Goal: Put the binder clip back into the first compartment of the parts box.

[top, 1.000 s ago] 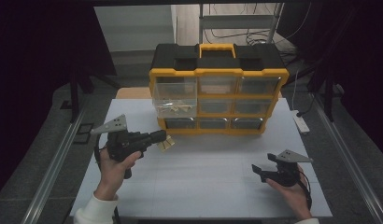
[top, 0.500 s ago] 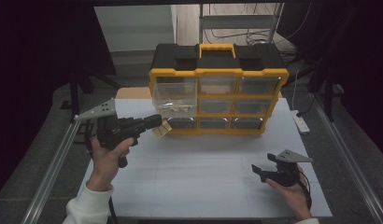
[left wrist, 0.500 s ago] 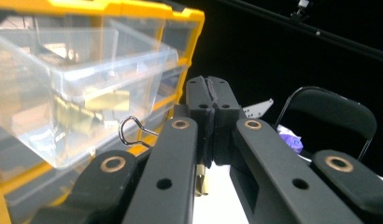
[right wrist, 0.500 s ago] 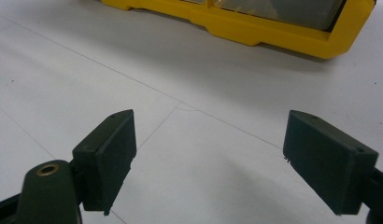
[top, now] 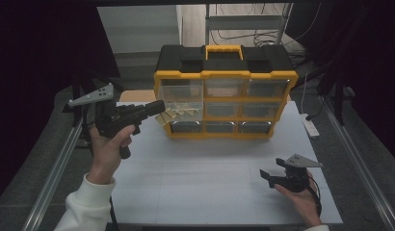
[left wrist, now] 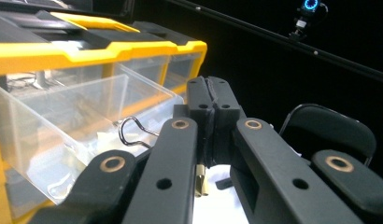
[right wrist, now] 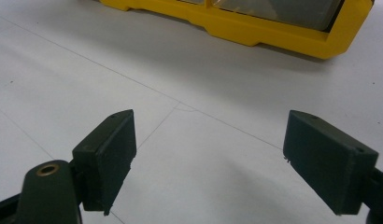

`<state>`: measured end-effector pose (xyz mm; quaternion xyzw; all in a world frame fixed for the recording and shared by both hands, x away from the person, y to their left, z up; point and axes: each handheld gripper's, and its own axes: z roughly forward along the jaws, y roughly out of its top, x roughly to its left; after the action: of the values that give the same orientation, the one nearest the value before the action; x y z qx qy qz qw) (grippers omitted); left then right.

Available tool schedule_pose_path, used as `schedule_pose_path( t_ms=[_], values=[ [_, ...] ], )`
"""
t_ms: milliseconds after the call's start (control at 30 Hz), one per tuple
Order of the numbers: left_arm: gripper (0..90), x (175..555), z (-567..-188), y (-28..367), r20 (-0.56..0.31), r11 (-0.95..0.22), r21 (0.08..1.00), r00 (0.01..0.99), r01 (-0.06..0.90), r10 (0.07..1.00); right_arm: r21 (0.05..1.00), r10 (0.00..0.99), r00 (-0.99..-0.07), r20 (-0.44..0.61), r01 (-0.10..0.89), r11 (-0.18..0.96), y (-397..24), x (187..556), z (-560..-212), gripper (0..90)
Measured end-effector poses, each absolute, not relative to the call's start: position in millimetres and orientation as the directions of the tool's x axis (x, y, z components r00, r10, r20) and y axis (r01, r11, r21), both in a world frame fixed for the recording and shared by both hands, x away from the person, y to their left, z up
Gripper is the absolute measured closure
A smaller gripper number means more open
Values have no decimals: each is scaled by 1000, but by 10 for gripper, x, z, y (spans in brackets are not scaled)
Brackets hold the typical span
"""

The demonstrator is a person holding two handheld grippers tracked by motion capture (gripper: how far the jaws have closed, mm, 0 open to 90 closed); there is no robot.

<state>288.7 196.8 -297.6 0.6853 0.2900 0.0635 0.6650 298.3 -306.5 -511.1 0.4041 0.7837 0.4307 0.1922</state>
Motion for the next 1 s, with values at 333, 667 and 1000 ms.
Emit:
schedule_pose_path(
  t_ms=[333, 667, 1000],
  values=[
    [893, 3060, -2797, 1895, -285, 46, 952, 813, 304, 507, 830, 799, -599, 46, 468, 303, -3067, 2986, -5113, 175],
    [892, 3276, -2685, 1793, -258, 13, 953, 794, 301, 550, 831, 798, -601, 49, 467, 301, -3067, 2980, -5108, 175],
    [887, 3543, -2763, 1706, -268, 15, 946, 754, 325, 599, 831, 798, -600, 54, 470, 297, -3071, 2979, -5108, 175]
  ],
)
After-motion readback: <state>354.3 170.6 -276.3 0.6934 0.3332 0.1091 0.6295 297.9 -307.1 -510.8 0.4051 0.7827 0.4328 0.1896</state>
